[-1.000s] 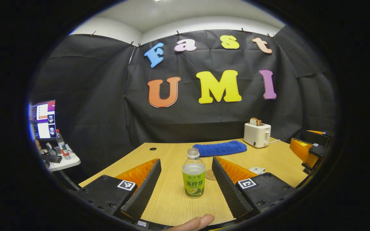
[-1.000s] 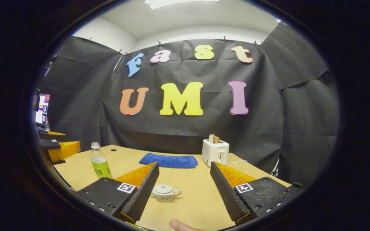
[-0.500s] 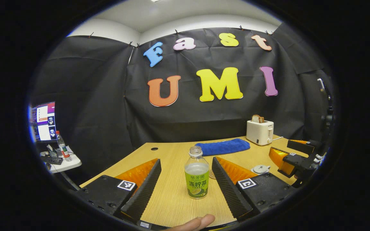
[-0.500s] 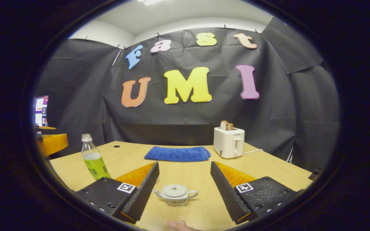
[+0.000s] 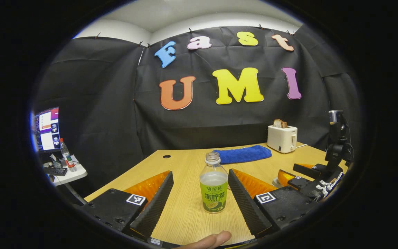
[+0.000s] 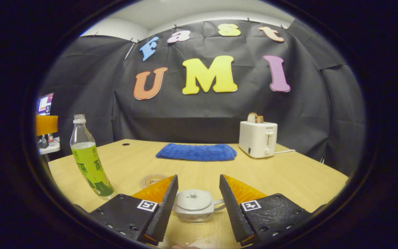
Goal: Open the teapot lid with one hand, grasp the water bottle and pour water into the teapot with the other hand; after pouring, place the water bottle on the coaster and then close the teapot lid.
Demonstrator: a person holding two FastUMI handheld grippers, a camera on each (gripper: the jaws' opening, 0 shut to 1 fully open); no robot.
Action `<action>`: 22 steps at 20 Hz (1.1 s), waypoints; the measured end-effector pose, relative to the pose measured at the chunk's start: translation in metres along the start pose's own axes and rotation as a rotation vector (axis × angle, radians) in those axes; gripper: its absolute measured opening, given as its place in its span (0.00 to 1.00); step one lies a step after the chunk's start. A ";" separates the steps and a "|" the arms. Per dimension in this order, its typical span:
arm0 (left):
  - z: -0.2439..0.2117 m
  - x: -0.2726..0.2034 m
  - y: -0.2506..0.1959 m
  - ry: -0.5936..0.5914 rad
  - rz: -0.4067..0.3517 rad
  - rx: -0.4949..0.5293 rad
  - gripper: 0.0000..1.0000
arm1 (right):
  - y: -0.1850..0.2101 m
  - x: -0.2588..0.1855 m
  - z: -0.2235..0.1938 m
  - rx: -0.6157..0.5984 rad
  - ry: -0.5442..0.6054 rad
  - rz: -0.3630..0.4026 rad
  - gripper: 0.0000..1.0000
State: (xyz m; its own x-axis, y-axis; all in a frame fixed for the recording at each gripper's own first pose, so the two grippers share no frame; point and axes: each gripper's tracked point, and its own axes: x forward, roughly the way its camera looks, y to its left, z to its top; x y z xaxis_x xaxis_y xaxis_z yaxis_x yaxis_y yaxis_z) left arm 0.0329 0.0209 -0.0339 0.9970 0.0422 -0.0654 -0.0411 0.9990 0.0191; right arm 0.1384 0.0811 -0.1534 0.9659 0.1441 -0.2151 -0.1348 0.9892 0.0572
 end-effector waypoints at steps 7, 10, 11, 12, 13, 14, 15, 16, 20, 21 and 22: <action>-0.009 0.006 0.000 0.020 0.013 0.015 0.99 | 0.002 0.016 -0.005 0.044 0.036 0.061 0.06; -0.012 0.008 -0.001 0.028 0.014 0.024 0.99 | 0.003 0.015 -0.006 -0.008 0.031 0.029 0.05; -0.014 0.008 -0.003 0.031 0.011 0.024 0.99 | 0.004 0.014 -0.001 -0.014 0.017 0.024 0.05; -0.014 0.008 -0.005 0.032 0.004 0.020 0.99 | 0.006 0.013 -0.001 -0.012 0.022 0.026 0.05; -0.014 0.008 -0.006 0.032 -0.004 0.014 1.00 | 0.007 0.015 -0.003 -0.017 0.029 0.030 0.00; -0.015 0.010 -0.008 0.033 -0.013 0.009 0.99 | 0.007 0.013 0.000 -0.018 0.028 0.036 0.00; -0.015 0.009 -0.011 0.034 -0.021 0.006 0.99 | 0.006 0.011 0.008 -0.008 0.016 0.037 0.00; -0.015 0.010 -0.011 0.035 -0.027 0.007 0.99 | 0.006 0.006 0.018 0.016 -0.010 0.042 0.00; -0.020 0.012 -0.017 0.047 -0.048 0.003 0.99 | 0.002 -0.005 0.054 0.032 -0.078 0.033 0.00; -0.024 0.013 -0.021 0.054 -0.057 -0.001 0.99 | 0.001 -0.008 0.060 0.032 -0.087 0.034 0.00; -0.025 0.014 -0.023 0.058 -0.066 -0.006 0.99 | 0.000 -0.011 0.064 0.030 -0.089 0.036 0.00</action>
State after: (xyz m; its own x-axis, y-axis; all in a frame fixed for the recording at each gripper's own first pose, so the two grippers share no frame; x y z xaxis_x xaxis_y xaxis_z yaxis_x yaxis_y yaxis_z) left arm 0.0463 -0.0012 -0.0601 0.9920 -0.0227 -0.1238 0.0237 0.9997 0.0068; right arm 0.1422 0.0784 -0.0891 0.9765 0.1754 -0.1250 -0.1645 0.9820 0.0928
